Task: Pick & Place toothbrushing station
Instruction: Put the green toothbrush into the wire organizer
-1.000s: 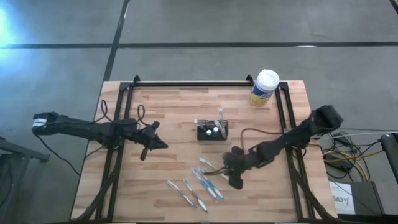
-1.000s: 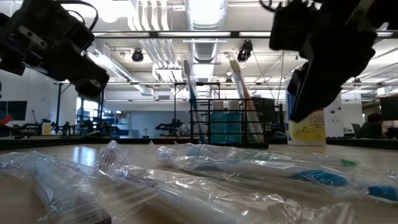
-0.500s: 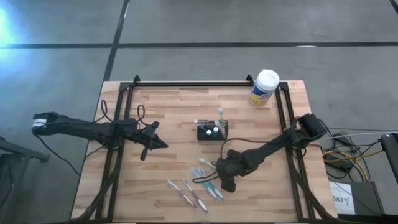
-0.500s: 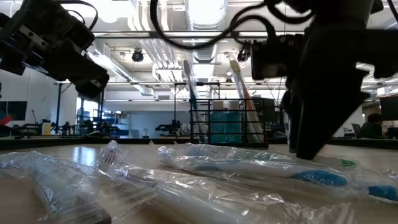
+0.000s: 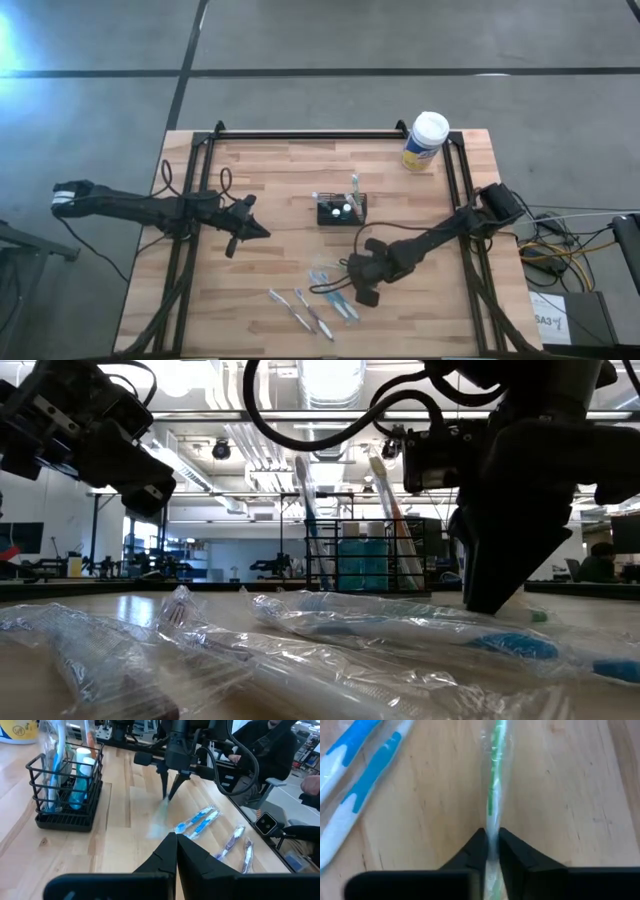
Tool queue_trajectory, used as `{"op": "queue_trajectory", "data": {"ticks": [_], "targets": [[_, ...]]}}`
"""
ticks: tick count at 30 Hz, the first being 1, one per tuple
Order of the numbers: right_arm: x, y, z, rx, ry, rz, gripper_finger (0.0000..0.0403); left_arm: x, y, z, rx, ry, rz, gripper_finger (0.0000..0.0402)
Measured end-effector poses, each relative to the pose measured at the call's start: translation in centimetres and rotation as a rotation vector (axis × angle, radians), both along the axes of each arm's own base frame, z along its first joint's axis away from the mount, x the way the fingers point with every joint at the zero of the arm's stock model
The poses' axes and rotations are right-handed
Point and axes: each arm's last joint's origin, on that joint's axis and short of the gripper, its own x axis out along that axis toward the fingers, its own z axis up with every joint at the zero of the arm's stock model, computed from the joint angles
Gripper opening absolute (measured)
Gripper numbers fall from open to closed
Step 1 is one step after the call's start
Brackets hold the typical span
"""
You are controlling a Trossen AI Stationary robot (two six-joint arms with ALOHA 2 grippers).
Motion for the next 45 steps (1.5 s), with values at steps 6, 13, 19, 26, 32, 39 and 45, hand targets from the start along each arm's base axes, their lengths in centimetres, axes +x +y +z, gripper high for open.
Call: {"op": "queue_trajectory", "data": {"ticks": [6, 13, 19, 26, 32, 39, 45], "targets": [[-0.3, 0.3, 0.6, -0.016, -0.02, 0.02, 0.0023, 0.0, -0.1, 0.0, -0.002, 0.0, -0.009, 0.001], [-1.4, 0.8, 4.6, -0.093, -0.196, 0.02, 0.002, 0.1, -0.4, 0.9, -0.011, -0.092, -0.056, 0.001], [-2.4, 0.7, 9.9, -0.186, -0.477, 0.046, 0.0019, 0.6, -1.7, 2.7, 0.031, -0.217, -0.165, 0.001], [-2.3, -0.1, 13.6, -0.257, -0.827, 0.163, 0.0019, 2.6, -3.3, 6.0, 0.183, -0.327, -0.201, 0.001], [-2.1, -0.4, 14.2, -0.333, -0.962, 0.215, 0.0019, 4.5, -3.5, 8.1, 0.242, -0.361, -0.166, 0.0027], [-1.6, -0.9, 13.9, -0.401, -0.996, 0.183, 0.002, 6.2, -3.5, 10.0, 0.242, -0.37, -0.063, 0.0135], [0.1, -1.4, 12.7, -0.469, -1.016, 0.186, 0.002, 7.7, -3.6, 11.2, 0.274, -0.451, -0.002, 0.0236]]}}
